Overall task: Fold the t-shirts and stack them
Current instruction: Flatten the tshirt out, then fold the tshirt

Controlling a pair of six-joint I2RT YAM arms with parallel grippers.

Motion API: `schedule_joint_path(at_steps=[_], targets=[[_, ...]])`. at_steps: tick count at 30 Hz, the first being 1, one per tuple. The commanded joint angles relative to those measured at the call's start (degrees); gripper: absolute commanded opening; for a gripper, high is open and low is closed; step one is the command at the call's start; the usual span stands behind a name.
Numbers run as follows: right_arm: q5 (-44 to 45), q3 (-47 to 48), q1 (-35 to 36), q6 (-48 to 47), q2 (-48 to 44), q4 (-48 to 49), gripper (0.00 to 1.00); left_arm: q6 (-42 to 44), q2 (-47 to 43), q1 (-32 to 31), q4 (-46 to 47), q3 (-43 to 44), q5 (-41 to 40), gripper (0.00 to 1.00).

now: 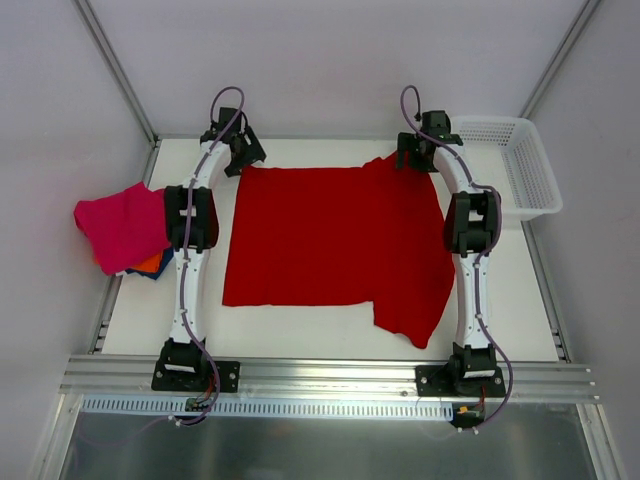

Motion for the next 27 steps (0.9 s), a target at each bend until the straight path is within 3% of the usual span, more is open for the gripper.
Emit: schedule_joint_path(at_steps=[1,7,11,15,17,21,27], targets=[[0.4,0.7,0.1,1.0,-3.5,1.5,0.86,-2.6,-2.1,0.6,-3.5,-4.4,-3.3,0.81],[1.5,1.7,-0.7,6.3,-3.4,-2.3,0.92,-8.2,-2.5,1.3,-4.8,-5.7,0.1,0.83],[-2.9,-1.4,-2.0,14.5,-5.5,-3.2,0.93,-11.4,-2.0,2.1,-6.6,-6.7,3.5,0.81],[-10.6,2.4,-3.3,18.4,-5.6,-11.9,0.99,-13.8,-2.1,3.5,-8.9,-7.9,8.7,0.76],[-11.0,-1.0,-3.2,17.0,-7.3,-13.0,0.99,-14.3,-2.4,3.6,-9.9,-8.0,9.2,0.74],[-2.5,-7.5,-2.8,10.9,-12.8,-17.2,0.99,-12.4,-2.5,3.6,-10.0,-7.1,10.9,0.76],[3.8,-5.5,-2.7,3.8,-13.5,-21.5,1.0,-8.5,-2.7,3.5,-10.1,-7.2,11.9,0.78]])
